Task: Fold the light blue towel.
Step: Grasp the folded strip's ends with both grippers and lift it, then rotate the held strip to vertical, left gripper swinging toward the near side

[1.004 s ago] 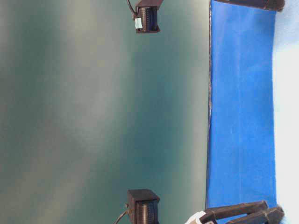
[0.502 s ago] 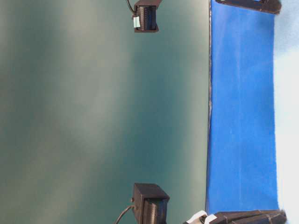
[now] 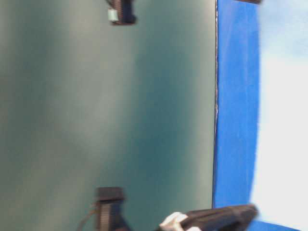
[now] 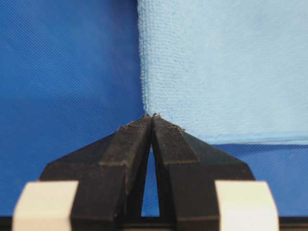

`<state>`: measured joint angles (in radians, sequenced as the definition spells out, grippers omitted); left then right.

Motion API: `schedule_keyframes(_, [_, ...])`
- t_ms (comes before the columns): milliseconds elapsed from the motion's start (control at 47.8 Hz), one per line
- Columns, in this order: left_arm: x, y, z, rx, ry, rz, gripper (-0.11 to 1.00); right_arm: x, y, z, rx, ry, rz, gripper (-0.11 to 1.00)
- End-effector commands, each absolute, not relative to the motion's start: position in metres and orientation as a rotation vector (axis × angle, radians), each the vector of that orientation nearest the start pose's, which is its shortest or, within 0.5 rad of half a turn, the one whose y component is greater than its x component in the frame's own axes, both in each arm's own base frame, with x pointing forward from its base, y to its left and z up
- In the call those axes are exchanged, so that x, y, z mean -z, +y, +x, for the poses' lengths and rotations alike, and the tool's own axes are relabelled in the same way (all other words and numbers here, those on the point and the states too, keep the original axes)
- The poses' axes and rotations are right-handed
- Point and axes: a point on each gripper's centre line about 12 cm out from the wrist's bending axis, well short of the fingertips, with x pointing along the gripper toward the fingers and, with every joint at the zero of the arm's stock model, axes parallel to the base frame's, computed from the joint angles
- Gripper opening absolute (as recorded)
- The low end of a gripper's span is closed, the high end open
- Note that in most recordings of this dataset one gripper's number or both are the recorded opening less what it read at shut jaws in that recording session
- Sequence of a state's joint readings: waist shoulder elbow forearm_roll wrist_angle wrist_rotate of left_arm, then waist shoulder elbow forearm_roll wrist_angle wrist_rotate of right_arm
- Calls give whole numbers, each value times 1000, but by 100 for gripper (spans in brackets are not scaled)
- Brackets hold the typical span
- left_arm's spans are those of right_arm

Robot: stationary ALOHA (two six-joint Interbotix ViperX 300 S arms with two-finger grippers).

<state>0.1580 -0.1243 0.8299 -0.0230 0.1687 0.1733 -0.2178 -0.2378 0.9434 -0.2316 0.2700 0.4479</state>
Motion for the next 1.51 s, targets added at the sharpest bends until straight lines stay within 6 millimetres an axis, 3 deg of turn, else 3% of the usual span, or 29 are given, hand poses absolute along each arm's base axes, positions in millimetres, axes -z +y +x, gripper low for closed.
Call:
schedule_keyframes(0, [-178, 51, 324, -88, 810, 68, 3, -170, -69, 277, 367, 854, 278, 1])
schedule_keyframes(209, [-214, 46, 314, -85, 739, 76, 3, -223, -64, 265, 371, 771, 265, 1])
schedule_keyframes(376, [-251, 39, 308, -62, 639, 130, 3, -249, -62, 256, 376, 721, 263, 1])
schedule_keyframes(544, [-266, 38, 300, -61, 591, 148, 3, -258, -62, 252, 374, 690, 261, 1])
schedule_keyframes(878, [-262, 29, 302, -50, 608, 95, 3, -257, -69, 258, 387, 672, 234, 1])
schedule_keyframes(1066, [-254, -5, 322, 56, 575, 130, 3, -258, -97, 267, 456, 650, 203, 1])
schedule_keyframes(1255, [-266, -47, 354, 174, 486, 199, 3, -260, -127, 284, 508, 625, 151, 1])
schedule_keyframes(1485, [-277, -83, 391, 255, 443, 257, 3, -266, -156, 319, 515, 583, 82, 1])
